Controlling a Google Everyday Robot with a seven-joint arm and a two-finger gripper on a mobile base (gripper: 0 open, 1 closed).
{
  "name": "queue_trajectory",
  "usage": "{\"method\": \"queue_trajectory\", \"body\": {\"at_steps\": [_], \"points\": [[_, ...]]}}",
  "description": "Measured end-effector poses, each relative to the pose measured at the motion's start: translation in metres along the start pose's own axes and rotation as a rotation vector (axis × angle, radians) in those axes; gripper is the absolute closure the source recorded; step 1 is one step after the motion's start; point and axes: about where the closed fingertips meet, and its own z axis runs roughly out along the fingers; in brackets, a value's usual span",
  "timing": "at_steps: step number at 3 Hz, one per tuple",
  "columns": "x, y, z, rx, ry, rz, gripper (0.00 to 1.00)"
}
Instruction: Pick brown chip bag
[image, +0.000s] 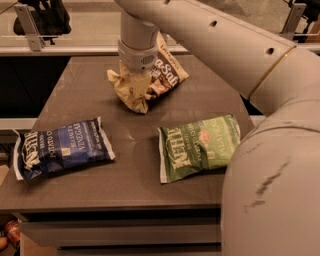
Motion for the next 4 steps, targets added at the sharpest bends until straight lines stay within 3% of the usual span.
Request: {"method": "queue_trajectory", "body": {"at_steps": [4], "points": [[0.001,-0.025,-0.074,0.108,0.129,-0.081,1.00]]}}
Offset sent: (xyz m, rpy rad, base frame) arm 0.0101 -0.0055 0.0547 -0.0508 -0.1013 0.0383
